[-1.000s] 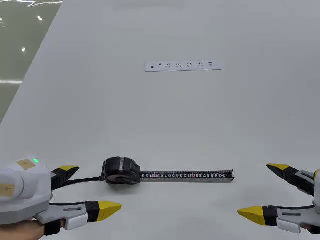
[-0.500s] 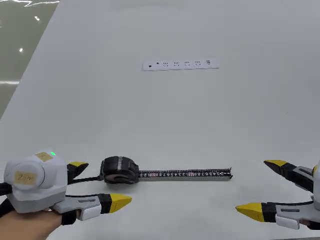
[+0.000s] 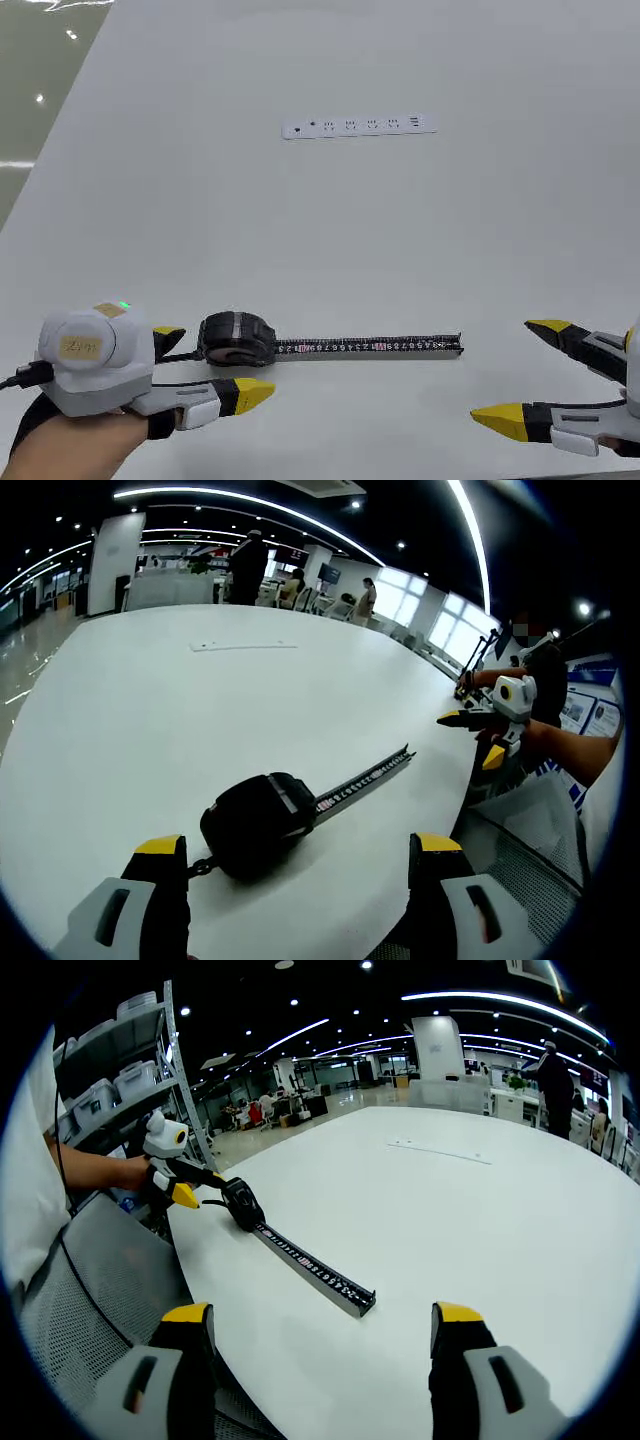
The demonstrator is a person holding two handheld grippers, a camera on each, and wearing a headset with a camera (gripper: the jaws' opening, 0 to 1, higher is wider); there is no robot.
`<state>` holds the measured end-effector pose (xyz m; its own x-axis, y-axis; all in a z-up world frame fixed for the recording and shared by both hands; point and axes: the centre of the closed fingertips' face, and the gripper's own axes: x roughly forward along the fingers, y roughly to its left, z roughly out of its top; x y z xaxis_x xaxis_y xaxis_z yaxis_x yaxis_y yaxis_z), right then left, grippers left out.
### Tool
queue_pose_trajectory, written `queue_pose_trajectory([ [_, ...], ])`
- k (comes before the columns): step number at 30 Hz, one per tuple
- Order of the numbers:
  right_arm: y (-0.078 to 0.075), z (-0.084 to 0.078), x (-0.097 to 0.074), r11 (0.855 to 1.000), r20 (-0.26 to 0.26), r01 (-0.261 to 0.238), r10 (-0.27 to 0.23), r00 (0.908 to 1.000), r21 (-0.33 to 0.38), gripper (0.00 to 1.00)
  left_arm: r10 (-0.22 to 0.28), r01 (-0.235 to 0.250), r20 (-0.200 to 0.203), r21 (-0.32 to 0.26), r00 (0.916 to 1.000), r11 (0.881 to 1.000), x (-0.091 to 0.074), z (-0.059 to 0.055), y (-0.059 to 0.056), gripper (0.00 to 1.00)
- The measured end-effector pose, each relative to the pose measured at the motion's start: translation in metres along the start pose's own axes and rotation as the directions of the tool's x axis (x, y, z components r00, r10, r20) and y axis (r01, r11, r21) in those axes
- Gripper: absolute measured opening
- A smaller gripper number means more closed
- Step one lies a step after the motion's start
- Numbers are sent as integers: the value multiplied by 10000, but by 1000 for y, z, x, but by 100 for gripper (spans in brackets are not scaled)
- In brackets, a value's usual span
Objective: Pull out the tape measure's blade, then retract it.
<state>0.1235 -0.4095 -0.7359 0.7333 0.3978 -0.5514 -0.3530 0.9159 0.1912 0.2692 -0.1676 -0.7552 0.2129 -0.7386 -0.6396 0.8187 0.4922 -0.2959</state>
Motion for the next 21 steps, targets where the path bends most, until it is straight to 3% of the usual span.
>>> queue_pose_trajectory([
  [14, -2, -2, 1, 9999, 11, -38, 37, 10000, 104, 89, 91, -94, -171, -176, 9998, 9998, 16, -6, 3, 87],
  [21, -3, -1, 4, 9999, 34, -120, 120, 9999, 104, 89, 159, -161, -70, -258, 9998, 9995, 21, -2, 2, 87],
])
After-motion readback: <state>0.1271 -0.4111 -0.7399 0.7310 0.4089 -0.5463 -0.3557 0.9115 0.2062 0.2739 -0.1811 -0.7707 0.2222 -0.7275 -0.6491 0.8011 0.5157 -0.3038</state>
